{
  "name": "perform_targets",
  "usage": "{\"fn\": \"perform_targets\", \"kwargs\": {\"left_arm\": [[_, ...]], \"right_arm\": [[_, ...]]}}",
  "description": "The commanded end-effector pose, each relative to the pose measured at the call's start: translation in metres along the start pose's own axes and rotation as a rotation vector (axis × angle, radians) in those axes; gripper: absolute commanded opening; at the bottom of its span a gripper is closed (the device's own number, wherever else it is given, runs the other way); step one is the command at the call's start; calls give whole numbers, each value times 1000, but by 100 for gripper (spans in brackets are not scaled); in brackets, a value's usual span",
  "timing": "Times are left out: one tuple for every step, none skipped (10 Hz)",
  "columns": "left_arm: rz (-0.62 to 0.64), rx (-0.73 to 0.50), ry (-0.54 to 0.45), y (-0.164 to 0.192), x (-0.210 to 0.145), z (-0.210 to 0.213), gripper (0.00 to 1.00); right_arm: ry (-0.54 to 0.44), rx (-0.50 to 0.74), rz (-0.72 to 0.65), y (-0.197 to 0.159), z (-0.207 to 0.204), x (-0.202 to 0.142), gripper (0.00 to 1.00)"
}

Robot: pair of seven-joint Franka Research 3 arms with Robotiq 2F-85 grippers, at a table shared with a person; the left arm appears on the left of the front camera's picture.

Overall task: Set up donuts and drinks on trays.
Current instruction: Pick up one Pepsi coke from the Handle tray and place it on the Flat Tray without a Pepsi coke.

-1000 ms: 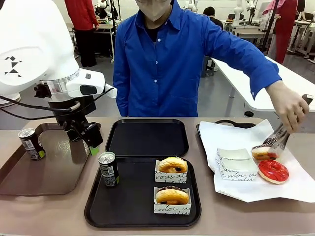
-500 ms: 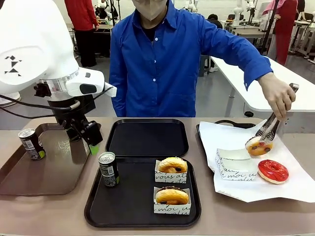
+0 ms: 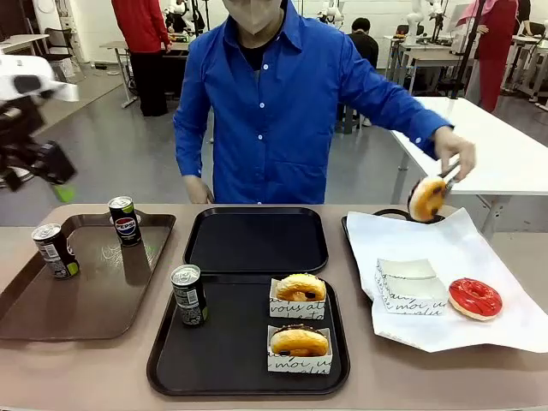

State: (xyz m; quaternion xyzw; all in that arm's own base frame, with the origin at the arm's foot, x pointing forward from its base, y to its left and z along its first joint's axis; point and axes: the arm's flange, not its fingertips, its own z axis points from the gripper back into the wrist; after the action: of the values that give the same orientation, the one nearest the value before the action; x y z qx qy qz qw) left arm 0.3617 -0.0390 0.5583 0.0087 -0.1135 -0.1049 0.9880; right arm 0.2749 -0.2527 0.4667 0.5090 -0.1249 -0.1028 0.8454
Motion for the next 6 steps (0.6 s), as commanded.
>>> {"fn": "perform_targets", "kwargs": {"left_arm": [[88,-30,40,39,-2,-10,100],[133,-79,29,52,-12,-13,100],[63,-12,15,32,-4,-4,100],[63,-12,15,32,-4,-4,100],[63,-12,15,32,-4,-4,100],[63,-12,15,32,-4,-4,100]], "right_arm": [[5,5,2,0,0,-1,100],[5,5,2,0,0,-1,100],[5,5,2,0,0,-1,100],[5,5,2,0,0,-1,100],[5,5,2,0,0,-1,100],[5,5,2,0,0,-1,100]]}}
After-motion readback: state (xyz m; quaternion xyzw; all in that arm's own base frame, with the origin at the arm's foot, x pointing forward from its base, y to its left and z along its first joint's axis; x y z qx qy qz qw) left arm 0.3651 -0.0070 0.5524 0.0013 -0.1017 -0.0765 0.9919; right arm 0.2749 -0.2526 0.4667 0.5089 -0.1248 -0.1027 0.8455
